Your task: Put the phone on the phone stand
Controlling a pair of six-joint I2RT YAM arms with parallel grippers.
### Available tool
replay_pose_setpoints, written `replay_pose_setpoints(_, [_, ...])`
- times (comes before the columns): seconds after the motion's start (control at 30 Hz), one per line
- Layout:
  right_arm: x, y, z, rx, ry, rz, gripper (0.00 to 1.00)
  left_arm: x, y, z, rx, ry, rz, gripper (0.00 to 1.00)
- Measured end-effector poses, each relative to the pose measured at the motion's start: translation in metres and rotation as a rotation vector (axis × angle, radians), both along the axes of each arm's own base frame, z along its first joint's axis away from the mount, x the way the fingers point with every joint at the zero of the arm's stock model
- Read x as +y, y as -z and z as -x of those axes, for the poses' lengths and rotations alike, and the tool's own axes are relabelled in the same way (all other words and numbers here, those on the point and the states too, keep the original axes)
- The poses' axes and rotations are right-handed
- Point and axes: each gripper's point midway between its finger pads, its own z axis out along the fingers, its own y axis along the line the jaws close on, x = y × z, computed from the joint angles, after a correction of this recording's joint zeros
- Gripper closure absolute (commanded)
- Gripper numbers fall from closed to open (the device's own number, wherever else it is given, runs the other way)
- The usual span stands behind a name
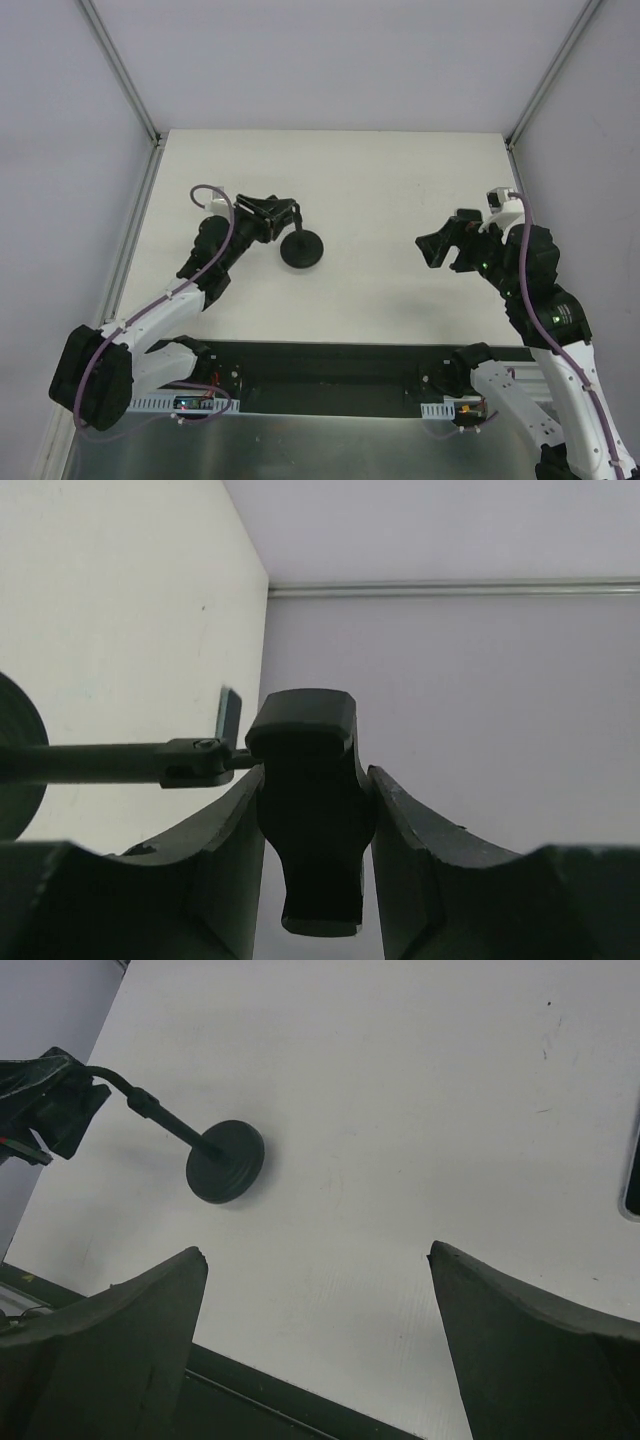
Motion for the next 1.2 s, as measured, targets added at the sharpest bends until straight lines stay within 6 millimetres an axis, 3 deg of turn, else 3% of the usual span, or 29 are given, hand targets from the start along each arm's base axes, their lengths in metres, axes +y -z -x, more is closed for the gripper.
replay_pose_setpoints(0.2, [0.011, 0.018, -0.005, 0.056, -0.032, -0.017, 0.04, -0.045, 0.043, 0.012, 0.112, 0.021, -0.06, 1.0])
replay_pose_setpoints(0.3, [0.016, 0.025, -0.006, 0.071, -0.048, -0.016, 0.04, -0.057, 0.04, 0.008, 0.108, 0.018, -0.064, 0.94])
replay_pose_setpoints(0.33, [0.018, 0.027, -0.006, 0.075, -0.057, -0.014, 0.04, -0.058, 0.042, 0.005, 0.113, 0.014, -0.063, 0.7])
replay_pose_setpoints(0.4, [0.024, 0.032, -0.006, 0.086, -0.077, -0.01, 0.04, -0.059, 0.04, 0.002, 0.105, 0.007, -0.057, 0.38])
replay_pose_setpoints(0.43, [0.028, 0.035, -0.007, 0.091, -0.088, -0.007, 0.04, -0.059, 0.04, 0.001, 0.105, 0.004, -0.055, 0.13])
replay_pose_setpoints(0.47, [0.032, 0.038, -0.007, 0.1, -0.1, -0.006, 0.04, -0.058, 0.04, 0.0, 0.099, -0.001, -0.058, 0.01])
replay_pose_setpoints(0.6, [0.053, 0.051, -0.011, 0.141, -0.146, 0.012, 0.04, -0.055, 0.031, 0.007, 0.065, 0.006, -0.072, 0.01])
replay_pose_setpoints(0.77, [0.094, 0.075, -0.014, 0.208, -0.211, 0.083, 0.01, -0.039, 0.019, 0.041, 0.016, 0.067, -0.164, 0.01])
replay_pose_setpoints(0.87, [0.127, 0.083, -0.017, 0.232, -0.234, 0.138, 0.04, -0.019, 0.025, 0.069, 0.009, 0.097, -0.269, 0.01])
replay_pose_setpoints(0.93, [0.151, 0.083, -0.017, 0.236, -0.245, 0.162, 0.05, 0.005, 0.025, 0.085, -0.017, 0.076, -0.335, 0.01])
replay_pose_setpoints(1.07, [0.2, 0.078, -0.019, 0.209, -0.275, 0.185, 0.03, 0.053, 0.008, 0.112, -0.152, -0.028, -0.432, 0.01])
replay_pose_setpoints(1.2, [0.243, 0.074, -0.008, 0.171, -0.348, 0.199, 0.02, 0.069, 0.005, 0.122, -0.171, -0.042, -0.544, 0.01])
